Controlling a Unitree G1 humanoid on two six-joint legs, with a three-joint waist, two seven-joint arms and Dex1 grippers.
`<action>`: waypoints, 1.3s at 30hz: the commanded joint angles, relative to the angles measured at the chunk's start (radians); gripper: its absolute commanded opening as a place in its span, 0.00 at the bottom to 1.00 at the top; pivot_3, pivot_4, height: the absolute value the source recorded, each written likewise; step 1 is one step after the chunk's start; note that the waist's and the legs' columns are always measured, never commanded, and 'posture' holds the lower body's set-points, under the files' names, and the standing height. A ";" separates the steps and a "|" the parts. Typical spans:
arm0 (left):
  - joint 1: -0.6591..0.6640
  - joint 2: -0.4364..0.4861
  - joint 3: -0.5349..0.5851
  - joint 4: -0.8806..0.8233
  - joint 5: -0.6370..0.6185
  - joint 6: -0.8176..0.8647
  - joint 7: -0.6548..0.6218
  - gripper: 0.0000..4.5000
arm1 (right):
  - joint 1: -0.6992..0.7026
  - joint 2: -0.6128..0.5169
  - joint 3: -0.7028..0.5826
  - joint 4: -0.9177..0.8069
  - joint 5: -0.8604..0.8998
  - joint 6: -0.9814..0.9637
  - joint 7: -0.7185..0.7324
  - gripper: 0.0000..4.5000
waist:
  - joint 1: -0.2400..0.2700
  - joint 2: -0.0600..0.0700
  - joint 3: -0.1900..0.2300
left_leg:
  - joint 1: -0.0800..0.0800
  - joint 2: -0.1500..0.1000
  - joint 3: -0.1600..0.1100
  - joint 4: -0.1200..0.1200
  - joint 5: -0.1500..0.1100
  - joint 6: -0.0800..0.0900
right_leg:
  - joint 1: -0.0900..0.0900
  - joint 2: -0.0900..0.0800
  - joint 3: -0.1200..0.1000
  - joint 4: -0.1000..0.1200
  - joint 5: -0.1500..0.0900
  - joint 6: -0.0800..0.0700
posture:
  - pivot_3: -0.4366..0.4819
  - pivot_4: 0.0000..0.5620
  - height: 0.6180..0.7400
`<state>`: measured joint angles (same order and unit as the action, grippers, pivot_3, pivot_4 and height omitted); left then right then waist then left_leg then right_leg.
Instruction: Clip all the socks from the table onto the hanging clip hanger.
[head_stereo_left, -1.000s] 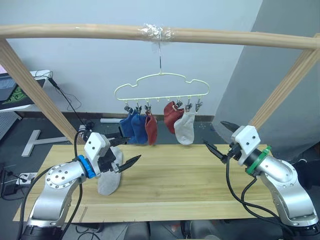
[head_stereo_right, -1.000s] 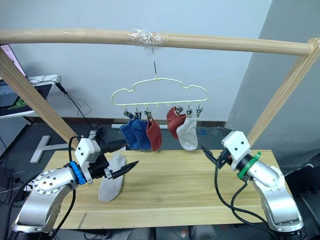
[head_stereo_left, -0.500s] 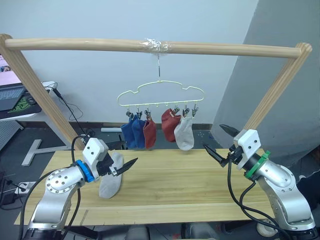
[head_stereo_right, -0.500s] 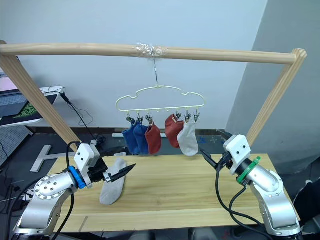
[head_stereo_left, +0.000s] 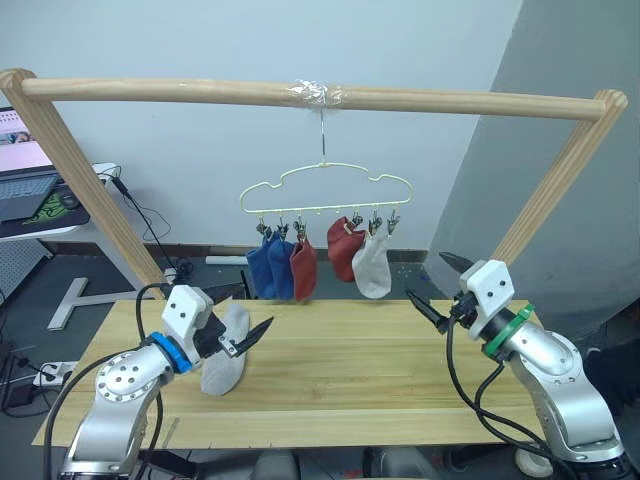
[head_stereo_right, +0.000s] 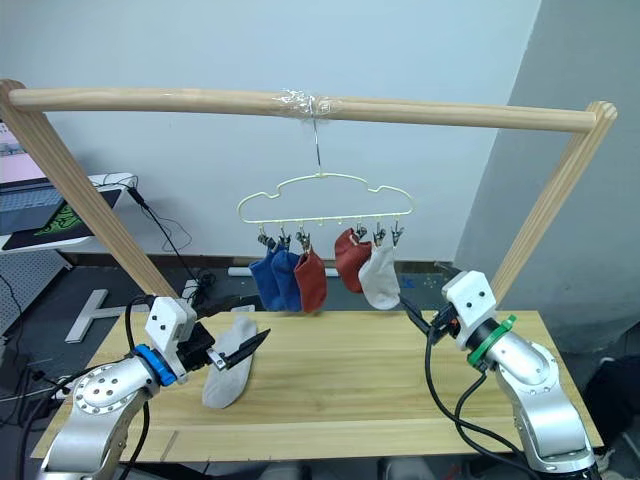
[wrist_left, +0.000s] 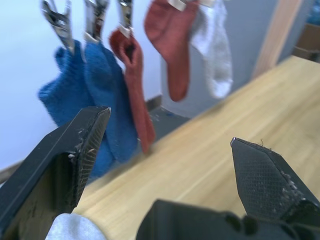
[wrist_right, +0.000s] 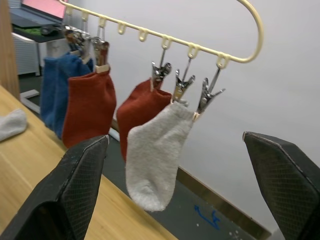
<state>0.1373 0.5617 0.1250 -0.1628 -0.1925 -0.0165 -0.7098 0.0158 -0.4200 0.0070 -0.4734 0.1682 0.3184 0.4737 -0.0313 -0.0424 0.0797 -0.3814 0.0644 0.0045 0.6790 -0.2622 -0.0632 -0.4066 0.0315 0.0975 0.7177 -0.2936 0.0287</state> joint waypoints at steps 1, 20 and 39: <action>0.008 -0.006 0.013 -0.031 0.015 -0.035 0.028 0.99 | -0.035 0.010 -0.011 -0.014 -0.007 0.042 -0.039 1.00 | 0.000 0.000 0.000 | 0.000 0.000 0.000 0.000 0.000 0.000 | 0.000 0.000 0.000 0.000 0.000 0.000 | 0.54 0.04 0.67; 0.001 0.003 -0.020 -0.045 0.009 -0.043 -0.003 1.00 | -0.092 0.100 -0.023 -0.062 0.040 0.184 -0.131 0.46 | 0.001 0.006 0.007 | 0.000 0.000 0.000 -0.001 0.000 0.000 | -0.001 0.000 0.000 0.000 -0.002 -0.002 | 0.53 0.14 0.67; -0.156 0.020 -0.048 -0.130 -0.075 0.080 -0.071 1.00 | -0.286 0.244 0.021 -0.021 -0.027 0.373 -0.336 0.38 | -0.001 0.012 0.070 | -0.005 0.000 -0.001 -0.002 0.000 0.000 | -0.005 0.000 0.000 -0.002 -0.002 -0.003 | 0.50 0.29 0.67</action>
<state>0.0028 0.5689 0.0751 -0.2657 -0.2496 0.0633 -0.7737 -0.2419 -0.1876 0.0310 -0.4828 0.1428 0.6891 0.1622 -0.0325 -0.0306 0.1499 -0.3871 0.0645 0.0035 0.6769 -0.2624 -0.0631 -0.4120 0.0316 0.0973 0.7157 -0.2956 0.0260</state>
